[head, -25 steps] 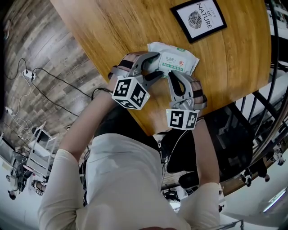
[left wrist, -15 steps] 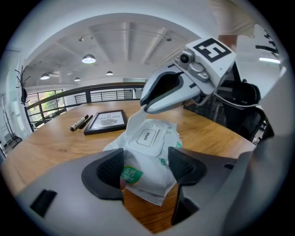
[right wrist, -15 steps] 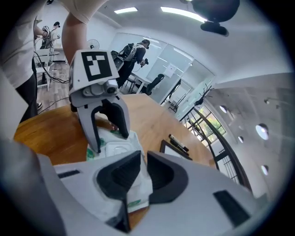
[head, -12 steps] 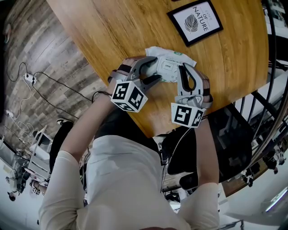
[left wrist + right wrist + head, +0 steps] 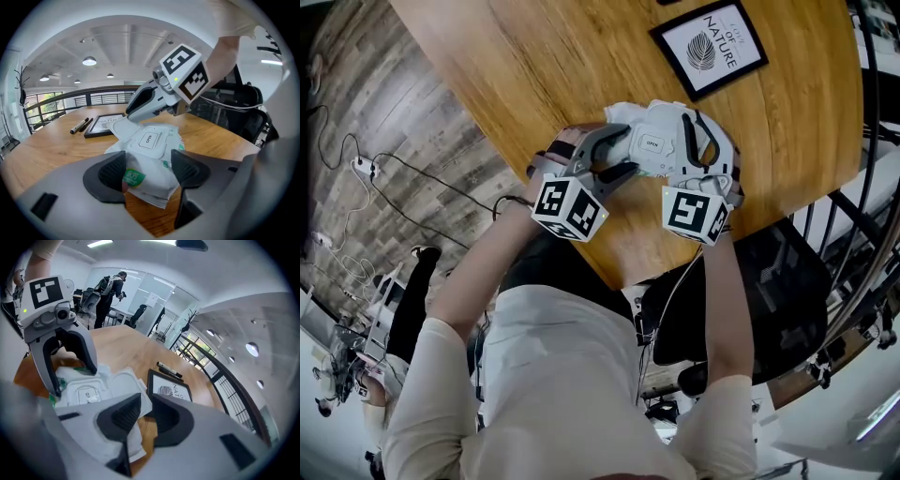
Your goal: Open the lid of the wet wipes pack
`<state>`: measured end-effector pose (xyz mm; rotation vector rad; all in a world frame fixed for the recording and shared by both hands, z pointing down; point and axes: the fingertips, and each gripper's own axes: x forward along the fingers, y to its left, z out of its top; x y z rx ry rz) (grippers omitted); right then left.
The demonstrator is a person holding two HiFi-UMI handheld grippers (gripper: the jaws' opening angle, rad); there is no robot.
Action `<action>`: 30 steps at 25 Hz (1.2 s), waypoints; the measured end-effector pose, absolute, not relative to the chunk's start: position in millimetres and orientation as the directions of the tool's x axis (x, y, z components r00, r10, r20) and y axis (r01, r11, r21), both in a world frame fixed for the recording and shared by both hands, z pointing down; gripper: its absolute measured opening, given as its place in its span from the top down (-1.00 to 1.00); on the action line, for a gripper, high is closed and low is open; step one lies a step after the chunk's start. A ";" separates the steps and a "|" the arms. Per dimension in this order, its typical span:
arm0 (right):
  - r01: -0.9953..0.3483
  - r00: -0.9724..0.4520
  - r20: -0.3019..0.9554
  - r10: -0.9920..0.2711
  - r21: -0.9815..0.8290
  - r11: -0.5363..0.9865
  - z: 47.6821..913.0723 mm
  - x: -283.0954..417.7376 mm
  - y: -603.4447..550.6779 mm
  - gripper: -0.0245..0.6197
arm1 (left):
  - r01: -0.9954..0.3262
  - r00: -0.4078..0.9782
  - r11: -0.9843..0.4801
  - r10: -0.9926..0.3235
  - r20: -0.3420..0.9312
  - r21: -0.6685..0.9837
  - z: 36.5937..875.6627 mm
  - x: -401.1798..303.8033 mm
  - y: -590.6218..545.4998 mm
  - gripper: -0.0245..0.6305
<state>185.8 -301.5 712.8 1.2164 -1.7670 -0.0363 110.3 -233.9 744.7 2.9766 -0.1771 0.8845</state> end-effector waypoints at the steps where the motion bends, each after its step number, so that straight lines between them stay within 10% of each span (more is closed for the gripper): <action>1: -0.708 -0.048 0.675 -0.736 0.497 0.501 715.6 186.8 -302.4 0.73 | -0.116 0.833 -0.993 -0.098 0.544 -0.002 744.7 110.1 -233.7 0.03; 30: -0.832 -0.011 0.680 -0.733 0.400 0.384 613.2 176.7 -253.6 0.74 | -0.097 0.847 -0.994 -0.053 0.529 0.056 654.2 84.0 -221.8 0.08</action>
